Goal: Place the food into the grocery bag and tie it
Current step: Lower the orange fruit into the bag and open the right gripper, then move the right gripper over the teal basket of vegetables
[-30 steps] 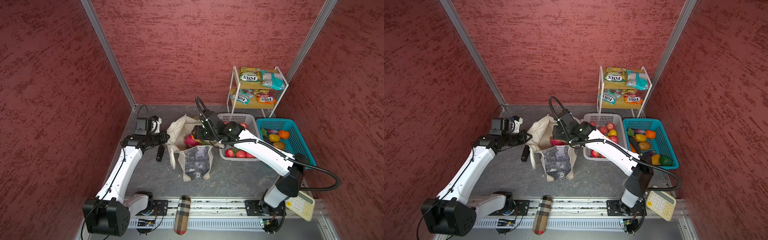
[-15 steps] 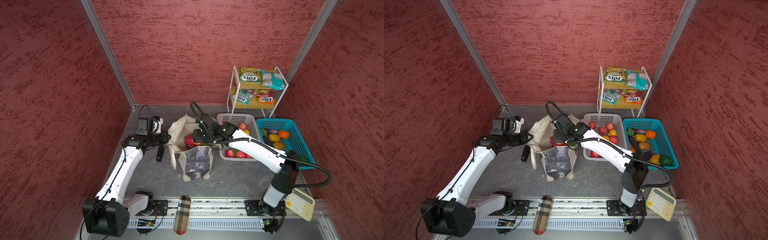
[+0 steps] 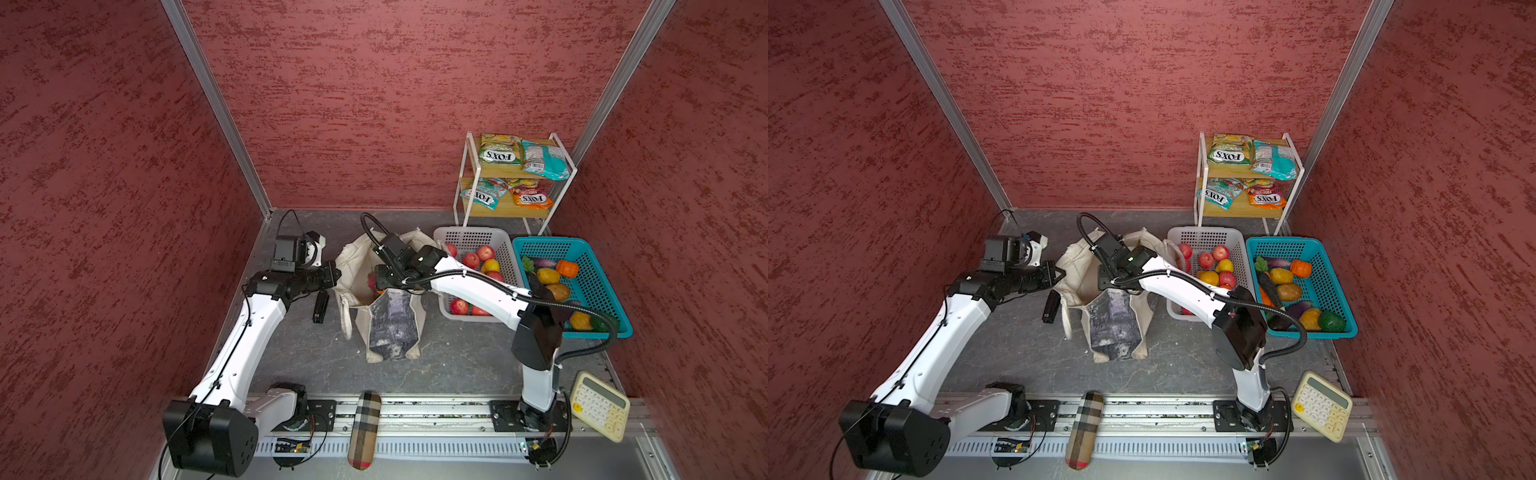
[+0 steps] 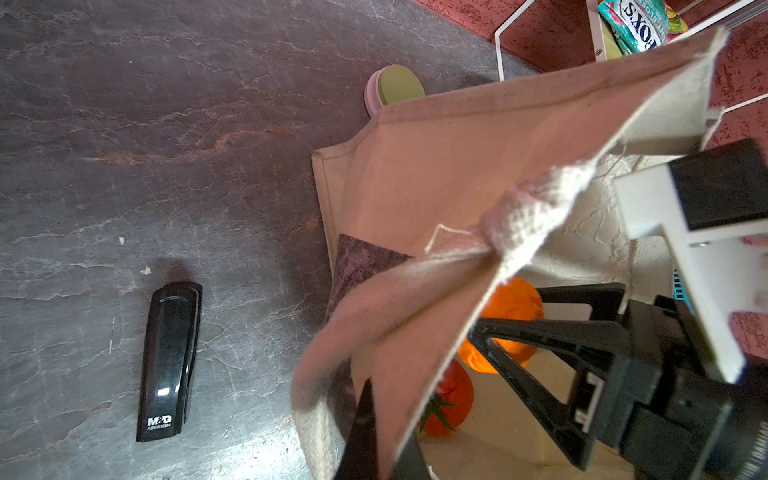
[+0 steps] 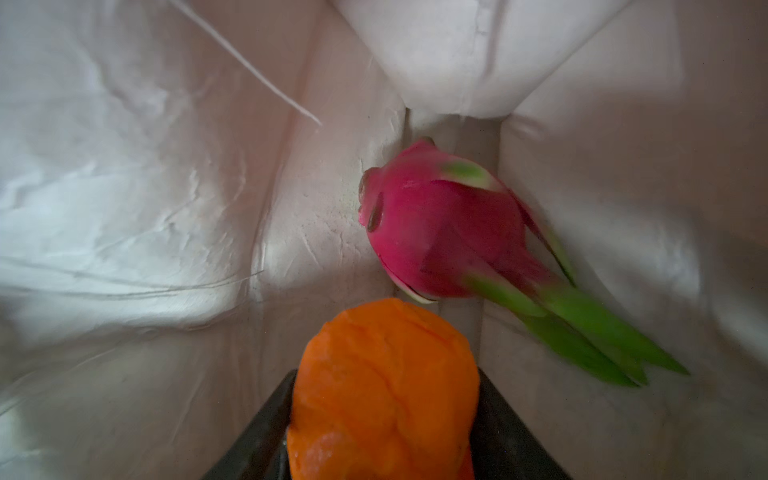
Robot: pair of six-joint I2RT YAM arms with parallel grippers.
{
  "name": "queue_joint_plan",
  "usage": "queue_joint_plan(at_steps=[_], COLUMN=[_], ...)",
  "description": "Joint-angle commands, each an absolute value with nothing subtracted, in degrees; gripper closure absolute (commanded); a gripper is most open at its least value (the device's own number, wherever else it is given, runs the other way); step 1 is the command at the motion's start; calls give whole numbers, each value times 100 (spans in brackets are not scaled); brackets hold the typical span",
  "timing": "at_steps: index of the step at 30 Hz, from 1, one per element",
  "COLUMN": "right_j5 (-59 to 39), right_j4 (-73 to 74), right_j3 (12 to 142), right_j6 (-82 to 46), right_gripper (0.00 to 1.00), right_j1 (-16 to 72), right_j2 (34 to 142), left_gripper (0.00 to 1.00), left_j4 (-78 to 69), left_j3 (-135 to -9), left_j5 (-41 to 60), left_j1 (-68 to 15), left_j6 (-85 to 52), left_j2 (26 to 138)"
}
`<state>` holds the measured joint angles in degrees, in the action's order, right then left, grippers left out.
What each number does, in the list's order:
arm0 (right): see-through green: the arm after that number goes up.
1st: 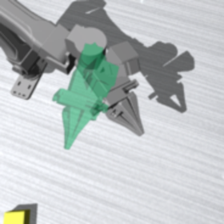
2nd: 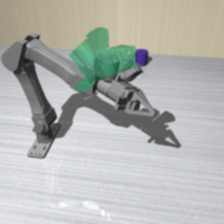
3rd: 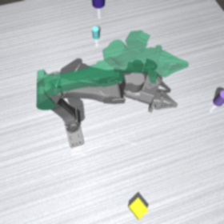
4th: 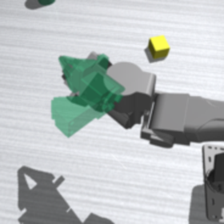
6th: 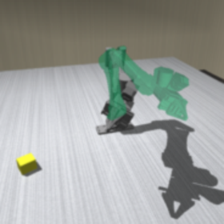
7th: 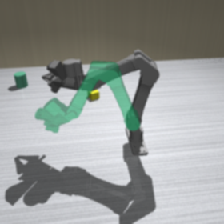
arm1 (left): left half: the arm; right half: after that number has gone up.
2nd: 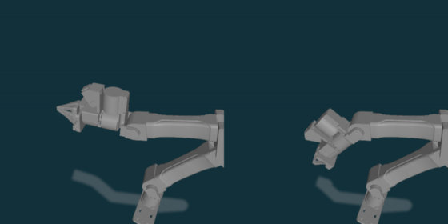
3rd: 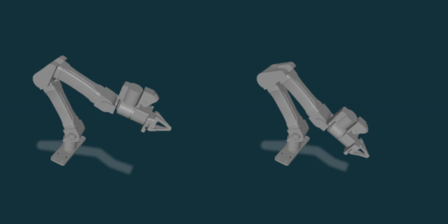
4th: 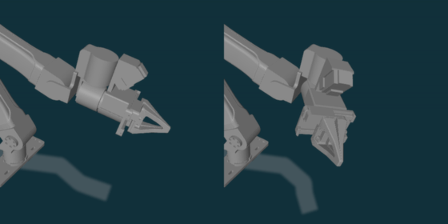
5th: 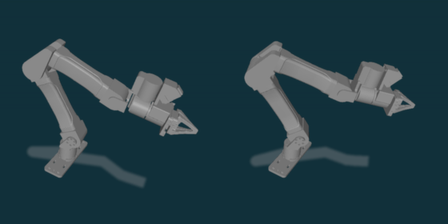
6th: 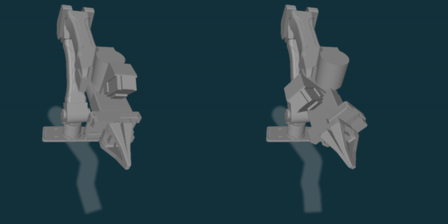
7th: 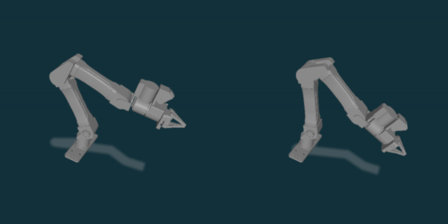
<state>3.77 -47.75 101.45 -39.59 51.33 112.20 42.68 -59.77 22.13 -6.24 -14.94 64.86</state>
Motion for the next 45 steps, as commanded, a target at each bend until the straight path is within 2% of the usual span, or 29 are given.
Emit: queue_joint_plan(at_steps=[1,8,10,12,13,22,29,38,45], right_j5=[519,675,727,777,790,1450,2440,3976,4195], right_j4=[-4922,-4998,-5025,-5075,-5095,-5830,-6079,-6348,-6505], right_j3=[10239,10232,10244,10283,10308,11325,11804,11154,9874], right_j6=[-3889,-3763,-3718,-3687,-3685,-3448,-3251,-3153,-3914], right_gripper=[38,32,27,16,2,1,1,1,1], right_j1=[5233,5296,5300,5300,5300,5351,5405,5284,4560], right_j2=[11367,11424,11411,11404,11398,11202,10355,9203,8355], left_gripper=[100,100,100,100,100,100,100,100,100], left_j4=[4140,4126,4123,4112,4122,4157,4166,4153,4157], left_j3=[-5924,-5946,-5918,-5900,-5906,-5915,-5924,-5911,-5915], left_j5=[2241,2364,2359,2330,2316,2190,2154,2050,1959], left_j1=[-651,-623,-629,-658,-651,-649,-646,-657,-654], left_j6=[-1486,-1512,-1512,-1512,-1512,-1477,-1481,-1512,-1521], left_j2=[6391,6464,6415,6357,6346,6293,6337,6354,6370])
